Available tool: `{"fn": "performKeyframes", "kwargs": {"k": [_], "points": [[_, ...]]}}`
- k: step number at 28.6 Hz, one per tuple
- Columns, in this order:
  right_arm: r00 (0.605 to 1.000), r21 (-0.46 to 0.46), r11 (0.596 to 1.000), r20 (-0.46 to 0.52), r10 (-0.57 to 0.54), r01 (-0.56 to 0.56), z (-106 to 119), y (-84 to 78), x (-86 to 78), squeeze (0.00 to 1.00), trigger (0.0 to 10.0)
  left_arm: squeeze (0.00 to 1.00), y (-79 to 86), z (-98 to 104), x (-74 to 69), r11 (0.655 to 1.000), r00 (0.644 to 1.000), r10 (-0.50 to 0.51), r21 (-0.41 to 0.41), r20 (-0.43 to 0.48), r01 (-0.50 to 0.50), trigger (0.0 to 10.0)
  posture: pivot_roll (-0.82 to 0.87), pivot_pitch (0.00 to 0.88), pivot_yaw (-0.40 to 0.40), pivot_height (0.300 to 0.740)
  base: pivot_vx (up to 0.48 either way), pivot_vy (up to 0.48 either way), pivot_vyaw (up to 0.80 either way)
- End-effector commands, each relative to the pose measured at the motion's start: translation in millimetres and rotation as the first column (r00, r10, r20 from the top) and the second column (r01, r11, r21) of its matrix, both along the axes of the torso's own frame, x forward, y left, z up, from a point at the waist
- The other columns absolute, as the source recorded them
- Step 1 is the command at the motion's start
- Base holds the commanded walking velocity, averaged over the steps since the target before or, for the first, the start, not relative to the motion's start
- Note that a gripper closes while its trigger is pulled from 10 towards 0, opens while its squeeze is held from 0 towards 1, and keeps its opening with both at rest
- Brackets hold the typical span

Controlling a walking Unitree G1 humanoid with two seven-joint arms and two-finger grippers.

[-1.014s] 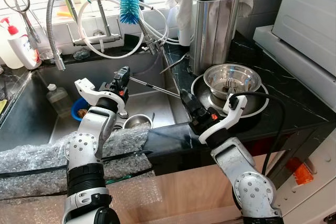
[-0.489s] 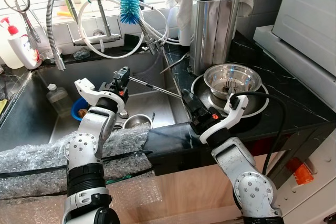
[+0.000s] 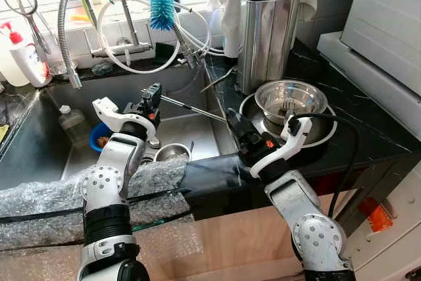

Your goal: Kitchen organization

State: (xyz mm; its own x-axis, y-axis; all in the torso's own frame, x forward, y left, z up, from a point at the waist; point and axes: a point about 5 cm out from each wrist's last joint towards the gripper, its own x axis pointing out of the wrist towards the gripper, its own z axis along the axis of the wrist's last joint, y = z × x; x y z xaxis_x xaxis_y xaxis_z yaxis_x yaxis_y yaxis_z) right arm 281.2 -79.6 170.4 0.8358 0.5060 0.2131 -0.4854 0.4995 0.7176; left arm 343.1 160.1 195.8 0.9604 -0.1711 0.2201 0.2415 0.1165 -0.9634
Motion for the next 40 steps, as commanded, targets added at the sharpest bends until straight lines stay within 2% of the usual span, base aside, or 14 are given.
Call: {"fn": "performKeyframes", "kwargs": {"k": [1,7,8,11,12,21,23,25,32,35,36,37,38,40], "points": [[0.998,0.049,0.999,0.054,-0.01,0.007,15.5,6.2,2.0,0.0,10.0,0.0,10.2,-3.6,2.2,0.999,0.998,0.054,0.011,-0.041,-0.053,10.0,-0.1,0.0,0.101,0.74,0.0,0.0,0.0],[0.998,0.058,0.998,0.056,-0.009,0.006,16.7,5.7,2.1,0.0,10.0,0.0,13.9,-4.6,3.5,0.997,0.995,0.079,-0.017,-0.057,-0.08,10.0,-0.1,0.0,0.1,0.74,0.0,0.0,0.0],[0.998,0.069,0.998,0.061,0.0,-0.004,17.8,6.3,1.5,1.0,10.0,0.0,16.4,-5.7,4.2,0.995,0.993,0.093,-0.028,-0.069,-0.095,10.0,-0.1,0.0,0.099,0.74,0.0,0.0,0.0],[0.997,0.053,0.999,0.076,0.001,-0.005,19.9,7.3,1.1,1.0,10.0,0.0,22.0,-9.0,5.3,0.991,0.988,0.117,-0.059,-0.102,-0.123,10.0,-0.1,0.0,0.099,0.74,0.0,0.0,0.0],[0.997,0.048,0.999,0.078,-0.001,-0.003,20.3,7.4,1.3,0.0,10.0,0.0,23.2,-9.6,5.5,0.989,0.987,0.122,-0.064,-0.107,-0.13,10.0,-0.1,0.0,0.099,0.74,0.0,0.0,0.0],[0.995,0.043,0.999,0.097,-0.014,0.01,25.1,7.8,2.7,0.0,10.0,0.0,34.4,-12.0,6.9,0.975,0.969,0.205,-0.056,-0.139,-0.214,10.0,-0.1,0.0,0.1,0.74,0.0,0.0,0.0],[0.995,0.05,0.999,0.1,-0.016,0.011,26.7,7.8,2.5,0.0,10.0,0.0,46.9,-11.8,8.0,0.955,0.945,0.289,-0.015,-0.154,-0.295,10.0,-0.1,0.0,0.103,0.74,0.0,0.0,0.0],[0.994,0.053,0.999,0.105,-0.018,0.012,28.1,8.0,2.2,0.0,10.0,0.0,64.6,-9.8,8.1,0.914,0.901,0.406,0.059,-0.153,-0.402,10.0,-0.1,0.0,0.103,0.74,0.0,0.0,0.0],[0.993,0.058,0.998,0.111,-0.026,0.02,30.0,7.2,2.1,0.0,10.0,0.0,76.4,1.2,8.3,0.869,0.87,0.485,0.157,-0.09,-0.469,10.0,-0.1,0.0,0.105,0.74,0.0,0.0,0.0],[0.992,0.056,0.998,0.119,-0.029,0.023,31.8,7.2,1.7,0.0,10.0,0.0,79.6,11.6,8.6,0.788,0.842,0.539,0.344,0.015,-0.51,10.0,-0.1,0.0,0.106,0.74,0.0,0.0,0.0],[0.992,0.052,0.998,0.122,-0.031,0.024,32.3,7.4,1.5,0.0,10.0,0.0,80.0,18.9,8.7,0.739,0.831,0.55,0.418,0.079,-0.529,10.0,-0.11,0.0,0.106,0.74,0.0,0.0,0.0],[0.992,0.048,0.999,0.126,-0.03,0.024,32.8,7.6,1.5,0.0,10.0,0.0,79.9,26.1,9.1,0.709,0.827,0.548,0.454,0.127,-0.54,10.0,-0.11,0.0,0.106,0.74,0.0,0.0,0.0],[0.991,0.046,0.999,0.127,-0.03,0.024,33.0,7.6,1.5,0.0,10.0,0.0,79.8,28.5,9.3,0.701,0.825,0.547,0.463,0.141,-0.543,10.0,-0.11,0.0,0.106,0.74,0.0,0.0,0.0],[0.99,0.042,0.999,0.136,-0.027,0.021,34.5,8.1,0.7,0.0,10.0,0.0,78.0,47.9,10.0,0.648,0.815,0.526,0.505,0.244,-0.569,10.0,-0.11,0.0,0.107,0.74,0.0,0.0,0.0]]}}
